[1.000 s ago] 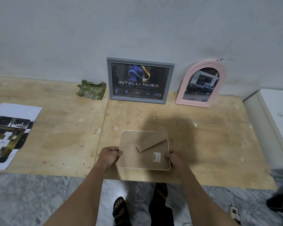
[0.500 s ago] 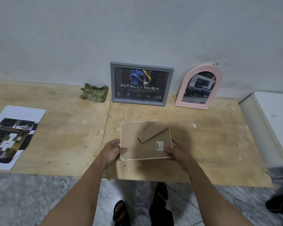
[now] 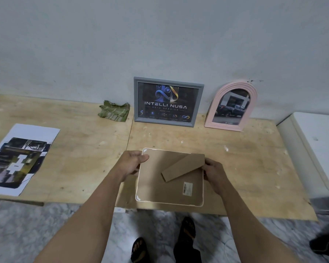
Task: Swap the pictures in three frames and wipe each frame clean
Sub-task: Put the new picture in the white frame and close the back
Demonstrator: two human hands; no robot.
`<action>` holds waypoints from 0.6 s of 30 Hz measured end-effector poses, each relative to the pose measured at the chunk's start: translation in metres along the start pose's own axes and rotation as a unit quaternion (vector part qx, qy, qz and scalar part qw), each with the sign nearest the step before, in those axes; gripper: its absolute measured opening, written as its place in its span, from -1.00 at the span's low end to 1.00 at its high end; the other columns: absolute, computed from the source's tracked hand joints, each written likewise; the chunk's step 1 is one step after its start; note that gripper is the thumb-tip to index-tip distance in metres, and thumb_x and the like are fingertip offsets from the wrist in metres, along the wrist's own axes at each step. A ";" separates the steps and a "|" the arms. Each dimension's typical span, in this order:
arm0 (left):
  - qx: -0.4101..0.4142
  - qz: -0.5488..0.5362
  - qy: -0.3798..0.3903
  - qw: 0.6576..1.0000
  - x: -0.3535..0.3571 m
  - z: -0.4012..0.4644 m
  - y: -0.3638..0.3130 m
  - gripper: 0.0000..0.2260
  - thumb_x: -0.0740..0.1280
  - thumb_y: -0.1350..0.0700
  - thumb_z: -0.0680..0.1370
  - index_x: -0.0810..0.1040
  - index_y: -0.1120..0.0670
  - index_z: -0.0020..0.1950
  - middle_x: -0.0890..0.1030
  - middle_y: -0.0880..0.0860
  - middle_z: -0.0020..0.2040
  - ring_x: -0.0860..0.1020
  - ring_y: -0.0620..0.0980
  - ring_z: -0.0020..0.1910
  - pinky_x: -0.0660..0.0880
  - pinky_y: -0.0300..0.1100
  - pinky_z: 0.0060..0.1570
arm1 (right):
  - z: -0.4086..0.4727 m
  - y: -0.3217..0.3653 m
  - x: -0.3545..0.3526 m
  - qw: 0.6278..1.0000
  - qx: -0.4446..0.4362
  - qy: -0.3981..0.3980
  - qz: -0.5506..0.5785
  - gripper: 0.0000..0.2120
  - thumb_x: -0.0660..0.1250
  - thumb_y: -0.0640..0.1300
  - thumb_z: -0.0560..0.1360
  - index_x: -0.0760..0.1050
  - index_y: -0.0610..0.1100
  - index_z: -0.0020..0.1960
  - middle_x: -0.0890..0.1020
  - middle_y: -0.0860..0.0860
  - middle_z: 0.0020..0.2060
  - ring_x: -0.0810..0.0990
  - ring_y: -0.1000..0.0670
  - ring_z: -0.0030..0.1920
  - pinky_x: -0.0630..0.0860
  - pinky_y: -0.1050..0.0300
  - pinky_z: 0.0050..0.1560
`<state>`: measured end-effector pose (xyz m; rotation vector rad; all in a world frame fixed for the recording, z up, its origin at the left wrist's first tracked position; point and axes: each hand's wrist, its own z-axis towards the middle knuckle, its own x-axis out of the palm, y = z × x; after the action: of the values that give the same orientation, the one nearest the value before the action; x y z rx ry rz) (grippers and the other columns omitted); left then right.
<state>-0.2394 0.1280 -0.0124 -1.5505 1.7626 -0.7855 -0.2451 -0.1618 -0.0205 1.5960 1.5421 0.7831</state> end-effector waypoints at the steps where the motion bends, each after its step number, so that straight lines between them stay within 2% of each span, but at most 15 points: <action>1: -0.003 -0.001 -0.015 1.000 0.001 0.000 0.001 -0.80 0.39 0.12 0.57 0.59 0.17 -0.22 0.62 0.15 -0.28 0.51 0.04 -0.39 0.42 -0.26 -0.39 | -0.002 0.000 0.001 1.000 0.000 0.009 0.001 -0.80 0.29 -0.29 0.54 0.64 -0.11 0.08 0.71 -0.08 -0.12 0.69 -0.09 -0.14 0.64 -0.03 -0.10; 3: -0.013 -0.002 -0.043 0.999 0.002 0.000 0.007 -0.77 0.38 0.14 0.58 0.62 0.09 -0.29 0.61 0.04 -0.34 0.49 0.01 -0.41 0.40 -0.27 -0.37 | -0.005 0.002 0.001 0.999 0.009 0.038 -0.008 -0.77 0.28 -0.29 0.55 0.62 -0.16 0.15 0.71 -0.10 -0.09 0.69 -0.11 -0.11 0.64 -0.01 -0.12; 5: -0.022 -0.010 -0.055 0.998 0.001 -0.001 0.014 -0.84 0.38 0.13 0.57 0.69 0.11 -0.17 0.63 0.03 -0.30 0.51 0.04 -0.32 0.41 -0.18 -0.24 | -0.004 0.007 -0.002 0.995 0.043 0.090 0.016 -0.70 0.22 -0.35 0.54 0.58 -0.20 0.20 0.68 -0.13 -0.04 0.64 -0.14 -0.06 0.61 -0.02 -0.06; 8: -0.030 -0.024 -0.059 0.998 -0.003 -0.003 0.021 -0.86 0.37 0.12 0.58 0.70 0.15 -0.01 0.64 0.06 -0.22 0.52 0.05 -0.29 0.40 -0.18 -0.23 | -0.004 0.013 -0.008 0.978 0.084 0.181 0.053 -0.65 0.20 -0.32 0.49 0.54 -0.27 0.24 0.62 -0.15 -0.02 0.56 -0.14 -0.03 0.54 -0.03 -0.01; 9: -0.030 -0.025 -0.060 0.997 -0.003 -0.005 0.021 -0.86 0.37 0.12 0.59 0.70 0.14 -0.01 0.64 0.06 -0.21 0.52 0.04 -0.30 0.39 -0.18 -0.23 | -0.004 0.014 -0.007 0.979 0.086 0.179 0.039 -0.69 0.22 -0.24 0.53 0.55 -0.27 0.22 0.62 -0.16 -0.03 0.57 -0.15 -0.04 0.55 -0.03 -0.03; 12: -0.021 -0.030 -0.056 0.998 -0.002 -0.006 0.022 -0.87 0.37 0.13 0.59 0.71 0.10 -0.03 0.66 0.06 -0.22 0.54 0.05 -0.28 0.44 -0.15 -0.16 | -0.002 0.011 0.001 0.993 0.055 0.098 -0.041 -0.71 0.32 -0.06 0.56 0.59 -0.25 0.14 0.66 -0.18 -0.05 0.63 -0.15 -0.11 0.60 0.03 -0.19; 14: -0.016 -0.038 -0.063 0.997 0.000 -0.006 0.022 -0.87 0.36 0.15 0.60 0.71 0.07 -0.04 0.68 0.05 -0.22 0.56 0.05 -0.28 0.50 -0.14 -0.16 | -0.001 0.008 0.006 0.996 0.032 0.068 -0.043 -0.74 0.35 -0.11 0.55 0.59 -0.26 0.13 0.66 -0.20 -0.04 0.64 -0.13 -0.15 0.59 0.08 -0.28; 18: -0.014 -0.036 -0.074 0.996 -0.001 -0.005 0.022 -0.87 0.36 0.15 0.60 0.72 0.08 -0.01 0.69 0.08 -0.18 0.58 0.07 -0.25 0.54 -0.14 -0.18 | 0.000 0.005 0.009 0.998 0.025 0.046 -0.028 -0.78 0.37 -0.17 0.53 0.61 -0.27 0.11 0.67 -0.18 -0.10 0.63 -0.12 -0.18 0.61 0.03 -0.27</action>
<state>-0.2567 0.1314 -0.0263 -1.6554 1.6236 -0.6642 -0.2415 -0.1530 -0.0171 1.5639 1.6768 0.8019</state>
